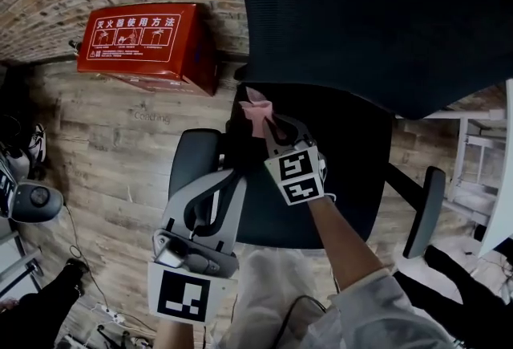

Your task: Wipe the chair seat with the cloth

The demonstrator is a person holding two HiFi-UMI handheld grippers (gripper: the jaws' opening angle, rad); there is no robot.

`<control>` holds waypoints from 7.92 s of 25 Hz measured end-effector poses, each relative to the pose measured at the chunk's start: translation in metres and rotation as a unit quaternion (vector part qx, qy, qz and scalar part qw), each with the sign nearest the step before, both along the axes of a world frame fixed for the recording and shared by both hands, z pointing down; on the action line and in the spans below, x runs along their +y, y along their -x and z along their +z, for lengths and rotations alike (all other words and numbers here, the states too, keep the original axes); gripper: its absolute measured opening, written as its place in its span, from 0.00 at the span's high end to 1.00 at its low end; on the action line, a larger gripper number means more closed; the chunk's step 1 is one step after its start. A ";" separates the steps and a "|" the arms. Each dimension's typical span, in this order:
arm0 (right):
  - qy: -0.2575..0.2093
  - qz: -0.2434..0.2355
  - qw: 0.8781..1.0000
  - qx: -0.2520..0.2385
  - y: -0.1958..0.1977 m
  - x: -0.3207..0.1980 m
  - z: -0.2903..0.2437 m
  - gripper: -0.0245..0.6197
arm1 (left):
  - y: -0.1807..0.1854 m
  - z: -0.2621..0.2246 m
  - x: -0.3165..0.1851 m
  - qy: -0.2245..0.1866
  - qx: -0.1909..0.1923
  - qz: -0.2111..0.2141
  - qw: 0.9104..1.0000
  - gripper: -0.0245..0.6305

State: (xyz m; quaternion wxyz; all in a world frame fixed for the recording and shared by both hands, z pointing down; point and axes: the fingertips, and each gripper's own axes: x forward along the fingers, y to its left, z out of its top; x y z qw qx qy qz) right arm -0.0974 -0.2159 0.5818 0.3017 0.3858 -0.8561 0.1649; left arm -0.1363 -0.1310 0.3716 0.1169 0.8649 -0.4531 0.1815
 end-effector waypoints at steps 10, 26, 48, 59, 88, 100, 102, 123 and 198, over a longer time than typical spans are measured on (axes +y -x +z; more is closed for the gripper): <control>0.026 0.060 0.997 0.039 -0.051 -0.012 0.037 0.88 | -0.006 0.010 -0.010 0.005 0.001 0.008 1.000 0.93; 0.044 0.162 0.980 0.102 -0.182 -0.012 0.057 0.88 | -0.045 0.027 -0.017 0.017 -0.005 0.050 0.999 0.93; 0.095 0.295 0.930 0.199 -0.348 0.072 0.058 0.88 | -0.084 0.032 -0.008 0.024 -0.015 0.081 0.996 0.93; 0.110 0.289 0.933 0.183 -0.339 0.092 0.062 0.88 | -0.080 0.024 -0.005 0.012 -0.012 0.077 0.997 0.93; 0.096 0.040 0.992 0.067 -0.084 0.076 0.059 0.88 | -0.001 0.014 0.025 -0.001 -0.017 0.002 1.000 0.93; 0.087 -0.073 0.993 0.026 0.023 0.088 0.049 0.88 | 0.029 0.014 0.034 -0.002 -0.019 -0.032 0.999 0.93; 0.089 -0.083 0.992 0.020 0.033 0.090 0.047 0.88 | 0.031 0.014 0.035 -0.003 -0.019 -0.037 0.999 0.93; 0.088 -0.040 0.994 0.048 -0.038 0.098 0.058 0.88 | -0.021 0.016 0.033 -0.002 -0.020 0.005 1.000 0.93; 0.142 0.024 0.989 -0.024 -0.034 0.200 0.052 0.88 | 0.006 0.015 0.090 -0.004 -0.031 -0.053 0.998 0.93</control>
